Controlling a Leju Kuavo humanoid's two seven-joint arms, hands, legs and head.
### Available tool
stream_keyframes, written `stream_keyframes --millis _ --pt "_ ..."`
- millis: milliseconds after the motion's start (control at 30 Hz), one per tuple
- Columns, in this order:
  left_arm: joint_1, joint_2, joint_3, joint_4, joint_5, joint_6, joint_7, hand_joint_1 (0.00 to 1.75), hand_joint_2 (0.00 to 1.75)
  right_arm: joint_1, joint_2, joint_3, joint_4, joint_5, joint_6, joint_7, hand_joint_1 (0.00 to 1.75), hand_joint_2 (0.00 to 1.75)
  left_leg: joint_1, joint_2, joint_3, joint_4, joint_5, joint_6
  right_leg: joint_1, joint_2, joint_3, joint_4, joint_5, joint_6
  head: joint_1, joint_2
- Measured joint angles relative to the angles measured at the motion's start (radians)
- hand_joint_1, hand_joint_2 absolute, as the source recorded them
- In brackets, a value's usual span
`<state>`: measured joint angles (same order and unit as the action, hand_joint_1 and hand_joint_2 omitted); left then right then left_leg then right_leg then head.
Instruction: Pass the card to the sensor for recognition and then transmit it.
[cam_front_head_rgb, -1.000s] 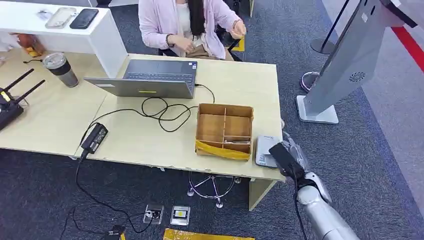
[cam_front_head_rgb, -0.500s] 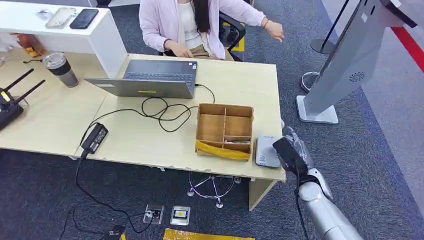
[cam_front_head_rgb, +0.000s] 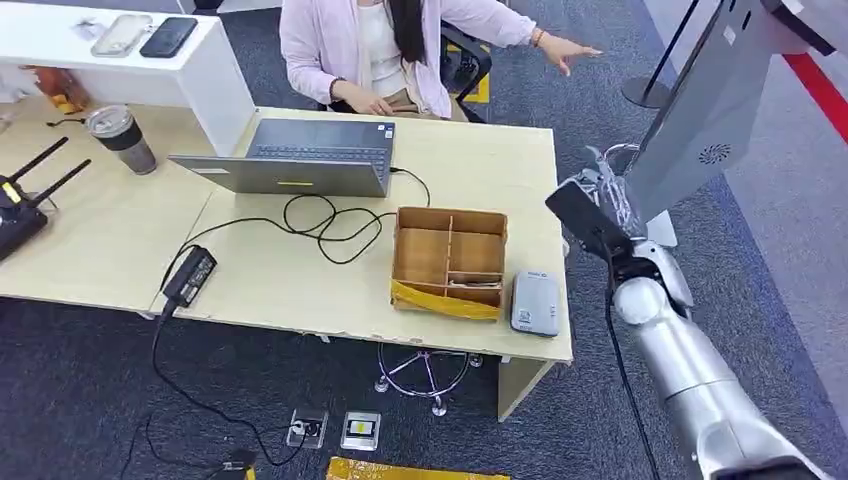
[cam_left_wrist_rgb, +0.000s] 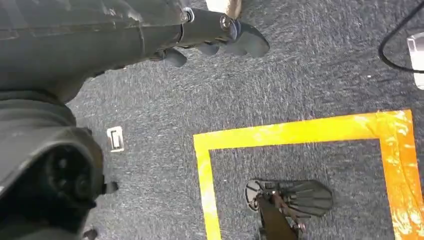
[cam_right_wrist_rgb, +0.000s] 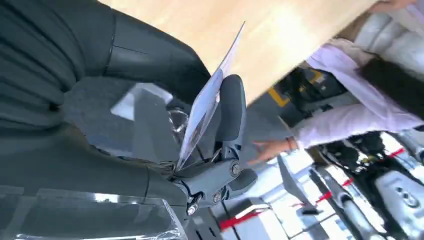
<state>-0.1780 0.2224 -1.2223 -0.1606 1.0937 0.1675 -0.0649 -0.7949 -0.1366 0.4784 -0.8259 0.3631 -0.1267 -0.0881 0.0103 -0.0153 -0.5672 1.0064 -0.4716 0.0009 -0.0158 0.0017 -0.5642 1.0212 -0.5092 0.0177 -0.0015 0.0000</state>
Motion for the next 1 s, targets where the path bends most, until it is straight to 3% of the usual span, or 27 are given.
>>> stream_keyframes --millis 167,400,1000 --pt "-0.035 -0.001 -0.011 0.0 -0.044 -0.029 0.012 0.0 0.0 -0.103 0.034 0.016 0.078 0.092 0.006 -0.009 1.75 1.75 0.0 0.0 0.0 0.0 0.001 -0.001 0.0 0.0 0.0 0.0 0.0 0.0 0.0 0.0" --pt "-0.074 -0.008 -0.033 0.0 -0.07 -0.053 0.029 0.0 0.0 -0.195 0.062 0.027 0.219 0.16 0.009 0.027 1.75 1.75 0.0 -0.001 0.0 0.0 0.001 -0.001 0.0 0.0 0.0 0.0 0.0 0.0 0.0 0.0" --pt "-0.107 -0.013 -0.055 0.0 -0.07 -0.085 0.044 0.0 0.0 -0.221 0.098 0.032 0.366 0.177 0.008 0.032 1.75 1.75 0.0 0.0 0.0 0.0 0.001 -0.001 0.0 0.0 -0.001 0.0 0.0 0.0 0.0 0.0"
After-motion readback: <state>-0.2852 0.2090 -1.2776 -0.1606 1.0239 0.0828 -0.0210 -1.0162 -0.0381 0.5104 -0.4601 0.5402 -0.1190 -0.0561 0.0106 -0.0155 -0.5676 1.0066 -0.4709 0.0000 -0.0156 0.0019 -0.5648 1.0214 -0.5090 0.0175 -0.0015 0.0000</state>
